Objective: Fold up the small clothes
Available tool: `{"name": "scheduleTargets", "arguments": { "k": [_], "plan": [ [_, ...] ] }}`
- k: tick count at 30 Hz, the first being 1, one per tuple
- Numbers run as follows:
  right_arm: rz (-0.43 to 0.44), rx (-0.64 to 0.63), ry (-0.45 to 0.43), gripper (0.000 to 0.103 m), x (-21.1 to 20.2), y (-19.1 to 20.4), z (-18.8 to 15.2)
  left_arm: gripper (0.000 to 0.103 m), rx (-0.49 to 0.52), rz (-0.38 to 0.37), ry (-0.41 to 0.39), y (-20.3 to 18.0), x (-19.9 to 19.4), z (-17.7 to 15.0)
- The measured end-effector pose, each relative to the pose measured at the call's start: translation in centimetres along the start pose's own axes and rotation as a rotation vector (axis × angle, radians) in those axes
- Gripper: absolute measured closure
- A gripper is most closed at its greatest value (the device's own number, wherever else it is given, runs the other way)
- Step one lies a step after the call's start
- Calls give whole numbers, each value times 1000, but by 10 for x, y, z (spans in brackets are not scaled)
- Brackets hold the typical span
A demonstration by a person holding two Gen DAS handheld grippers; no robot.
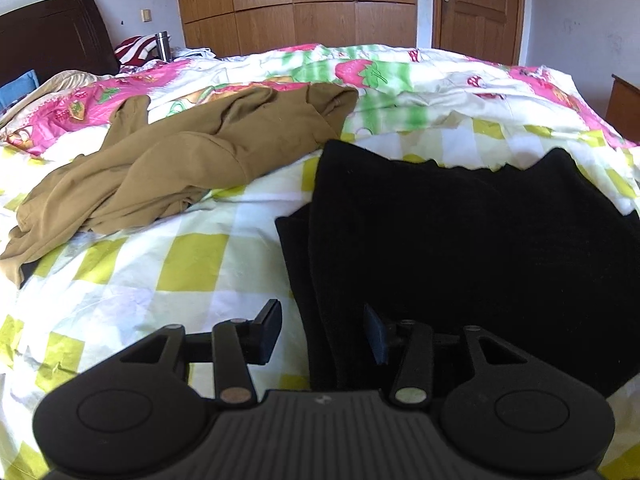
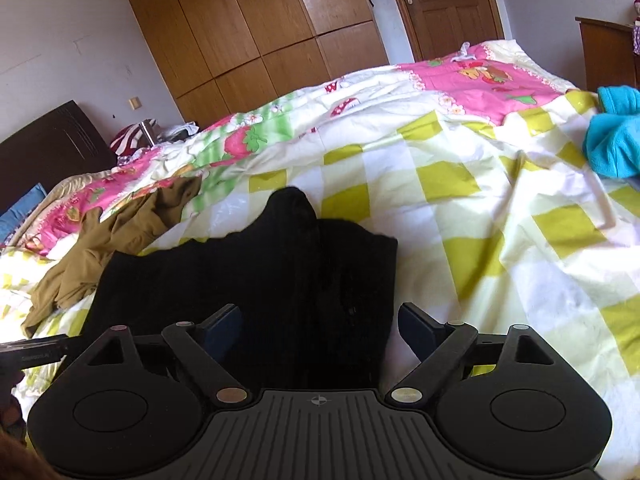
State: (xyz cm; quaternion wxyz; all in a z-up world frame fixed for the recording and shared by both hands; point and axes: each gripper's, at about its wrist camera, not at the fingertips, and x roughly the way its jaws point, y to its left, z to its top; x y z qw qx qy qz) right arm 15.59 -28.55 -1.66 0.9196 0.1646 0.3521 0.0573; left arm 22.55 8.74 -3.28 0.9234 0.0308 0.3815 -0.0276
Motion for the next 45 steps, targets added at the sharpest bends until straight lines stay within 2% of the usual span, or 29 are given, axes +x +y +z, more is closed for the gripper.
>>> {"name": "scheduleTargets", "arguments": {
  "k": [2,4,6,8,10,12,13,14,15,16,18,20,23,27,31,35,38,41,45],
  "plan": [
    [25,41,43,16,10,-4,-5,44,-23,-20,-16,1,-5,-4],
    [45,61,77,15,23,-6,-6,38,-48,-33,-19,4,-3,-4],
    [37,57,64,15,32,-4,-5,31,-49,-25,17,6,8,-4],
    [48,50,51,14,40,1,-1,26,-63,-29,18,10,14,-3],
    [61,93,46,14,51,1,0,14,-91,-28,36,15,21,-2],
    [76,120,38,16,58,4,-2,10,-120,-35,51,20,27,-6],
    [57,110,37,21,59,8,-4,10,-133,-43,53,23,28,-8],
    [34,96,39,35,58,11,-5,12,-144,-54,59,24,28,-8],
    [42,99,48,46,55,11,-6,21,-156,-68,65,25,26,-8],
    [64,116,60,62,52,9,-7,38,-173,-92,74,25,23,-7],
    [86,145,77,69,42,4,-8,55,-194,-140,90,21,16,-8],
    [83,133,87,73,30,3,-12,58,-161,-136,90,12,8,-12],
    [73,119,102,74,6,-1,-20,65,-185,-190,112,10,-7,-22],
    [54,107,120,74,-37,-8,-38,65,-150,-235,145,-2,-37,-51],
    [22,127,172,72,-58,-12,-66,64,-54,-170,121,-26,-65,-83],
    [-18,108,167,65,-75,-9,-69,61,-48,-128,127,-26,-89,-86],
    [-62,55,116,63,-96,-4,-63,61,2,-54,69,-23,-117,-80],
    [-105,21,64,60,-117,2,-62,61,72,27,-39,-28,-140,-67],
    [-187,-68,-23,53,-132,14,-63,61,69,-7,-92,-37,-141,-48]
  ]
}}
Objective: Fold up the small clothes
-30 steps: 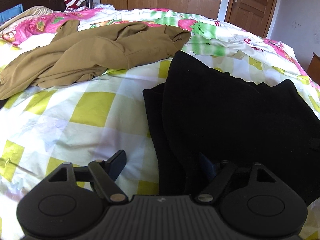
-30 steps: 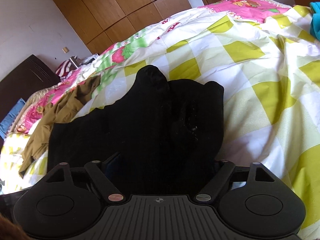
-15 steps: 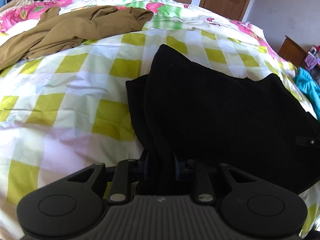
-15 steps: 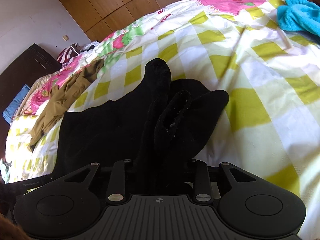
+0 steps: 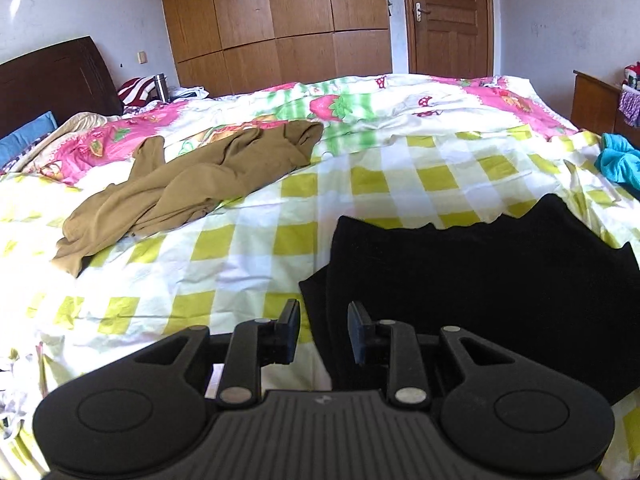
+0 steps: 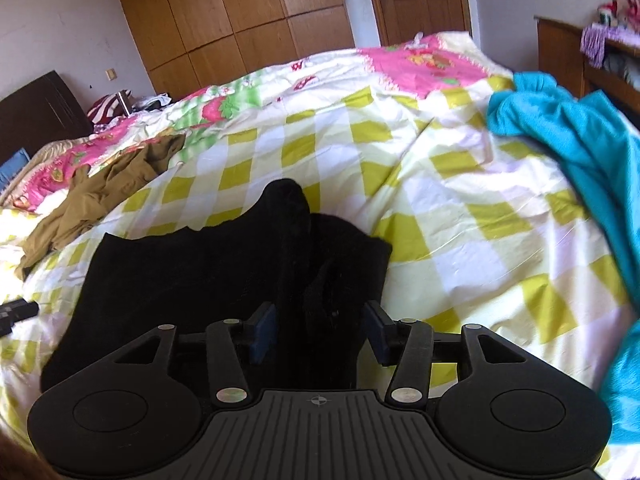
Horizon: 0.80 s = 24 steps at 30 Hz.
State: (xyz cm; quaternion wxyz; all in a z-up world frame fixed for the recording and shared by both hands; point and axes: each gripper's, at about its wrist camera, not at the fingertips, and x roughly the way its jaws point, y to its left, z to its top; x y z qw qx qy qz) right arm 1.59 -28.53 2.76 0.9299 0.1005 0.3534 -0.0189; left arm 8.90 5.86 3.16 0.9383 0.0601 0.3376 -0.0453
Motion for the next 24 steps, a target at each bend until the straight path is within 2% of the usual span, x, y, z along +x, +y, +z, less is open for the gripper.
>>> {"name": "scheduleTargets", "arguments": {
  "k": [4,6,8,9,11,12,16,19,22,24],
  "plan": [
    [58,-66,-68,53,1,20,9,61,9,-44,-12,-20,27,13],
    [101,-116,-79,54,11,32,13,61,3,-36,-6,-26,48,19],
    [82,-131,-51,53,31,36,13,61,10,4,31,-26,71,17],
    [61,-136,-28,53,43,34,10,61,7,20,77,-22,85,10],
    [-8,-98,68,55,70,20,1,59,3,48,149,-12,102,-4],
    [-3,-59,101,57,77,10,-2,57,5,58,157,-6,105,-13],
    [59,39,73,56,61,-4,-2,56,-21,52,128,3,86,-15],
    [77,36,6,53,43,0,2,57,-27,56,90,-2,71,-8],
    [47,30,-30,53,34,-1,2,57,-35,15,30,-13,53,-1],
    [28,82,-23,44,32,-13,1,57,-38,-41,17,-25,46,1]
  ]
}}
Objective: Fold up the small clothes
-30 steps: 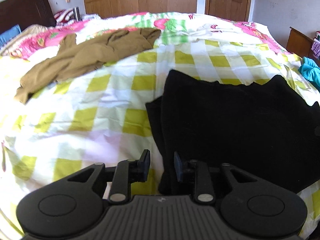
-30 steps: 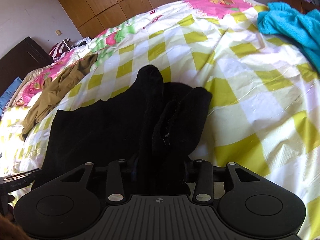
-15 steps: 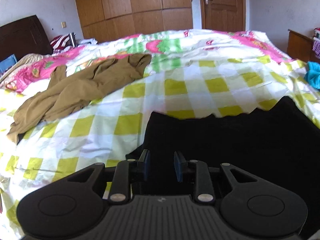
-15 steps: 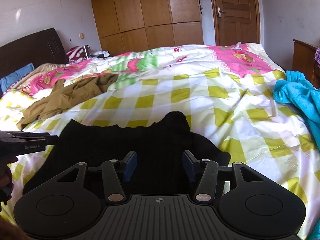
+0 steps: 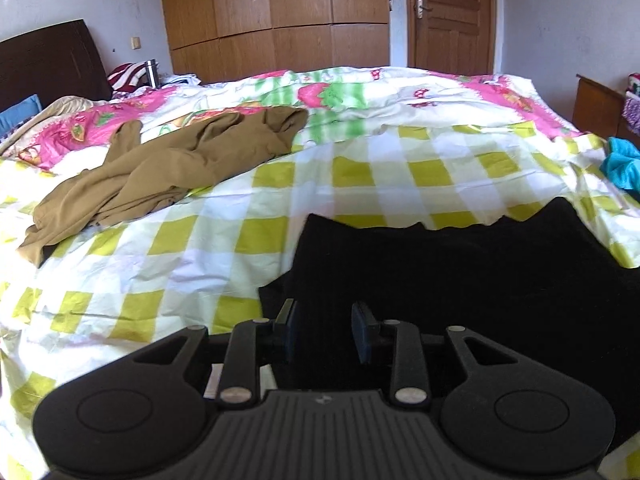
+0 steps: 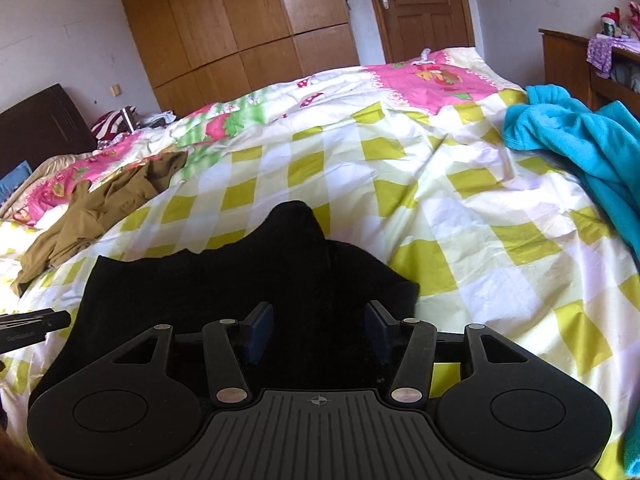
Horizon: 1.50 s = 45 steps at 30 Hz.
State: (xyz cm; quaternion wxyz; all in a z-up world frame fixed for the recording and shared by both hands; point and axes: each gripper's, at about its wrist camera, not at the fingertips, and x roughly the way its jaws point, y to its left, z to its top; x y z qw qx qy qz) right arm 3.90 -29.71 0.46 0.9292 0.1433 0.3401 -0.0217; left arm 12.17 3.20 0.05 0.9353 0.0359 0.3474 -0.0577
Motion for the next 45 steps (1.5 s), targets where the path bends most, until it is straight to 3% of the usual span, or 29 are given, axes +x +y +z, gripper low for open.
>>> {"name": "scheduleTargets", "arguments": {
  "k": [2,7,15,19,21,23,24,27,29,31,36,40,45],
  "plan": [
    [7,55,20,34,1,-15,-6,57,33,-51,17,-18,3,-5],
    [105,229,101,31,14,-47,-20,57,182,-44,76,-62,28,-32],
    [305,353,114,28,36,-59,-27,58,147,-74,84,-55,27,-28],
    [324,354,135,27,57,-54,-27,58,140,-69,72,-58,23,-28],
    [361,382,134,38,52,-52,-24,58,125,-88,67,-59,21,-27],
    [413,423,125,71,43,-54,-22,58,156,-68,76,-64,26,-32],
    [406,411,117,77,40,-54,-21,58,174,-57,75,-67,28,-36],
    [350,411,152,81,44,-55,-17,59,251,-29,50,-79,24,-40],
    [365,404,138,82,35,-49,-10,59,221,-50,51,-72,17,-36],
    [378,347,97,82,18,-33,0,59,167,-48,57,-56,9,-34],
    [385,77,22,82,-10,51,33,59,66,-12,88,-5,-5,-39],
    [421,-76,36,82,-5,127,41,60,4,-58,91,24,-15,-48],
    [428,-190,118,82,26,206,26,60,-20,-112,78,43,-26,-55]
  ]
}}
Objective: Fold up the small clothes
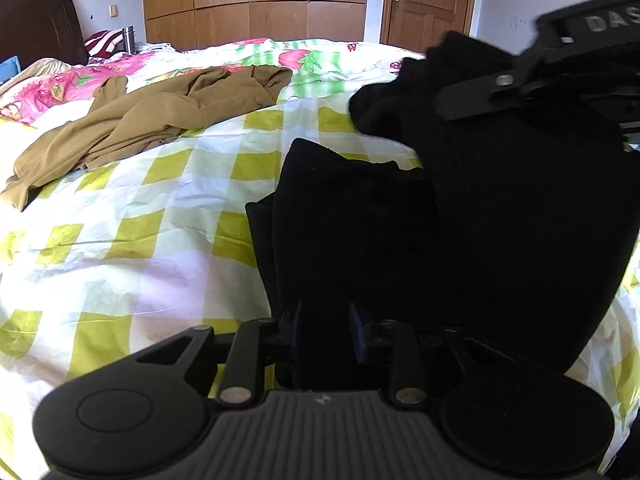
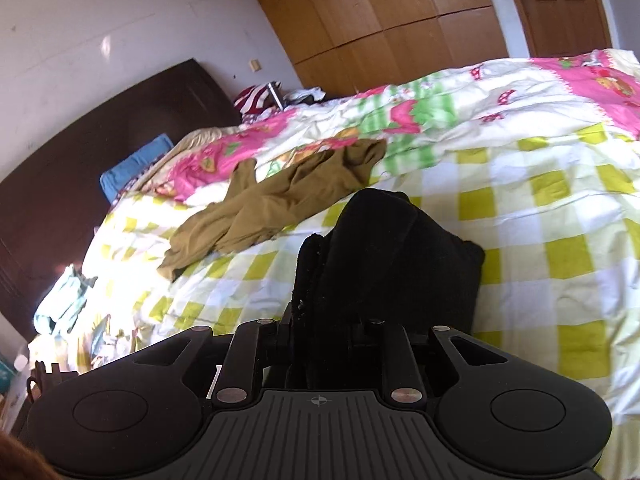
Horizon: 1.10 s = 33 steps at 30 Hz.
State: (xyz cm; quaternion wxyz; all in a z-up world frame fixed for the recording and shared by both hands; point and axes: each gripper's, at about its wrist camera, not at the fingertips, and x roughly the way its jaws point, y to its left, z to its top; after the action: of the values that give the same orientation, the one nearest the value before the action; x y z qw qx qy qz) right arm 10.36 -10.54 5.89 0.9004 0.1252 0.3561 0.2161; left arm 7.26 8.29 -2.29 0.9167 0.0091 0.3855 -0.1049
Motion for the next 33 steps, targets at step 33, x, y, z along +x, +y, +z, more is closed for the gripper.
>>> {"name": "scheduleTargets", "arguments": {
  "k": [33],
  "plan": [
    [-267,-203,94,61,101,0,-11,53,2,-82,-127,11,-30,21]
  ]
}}
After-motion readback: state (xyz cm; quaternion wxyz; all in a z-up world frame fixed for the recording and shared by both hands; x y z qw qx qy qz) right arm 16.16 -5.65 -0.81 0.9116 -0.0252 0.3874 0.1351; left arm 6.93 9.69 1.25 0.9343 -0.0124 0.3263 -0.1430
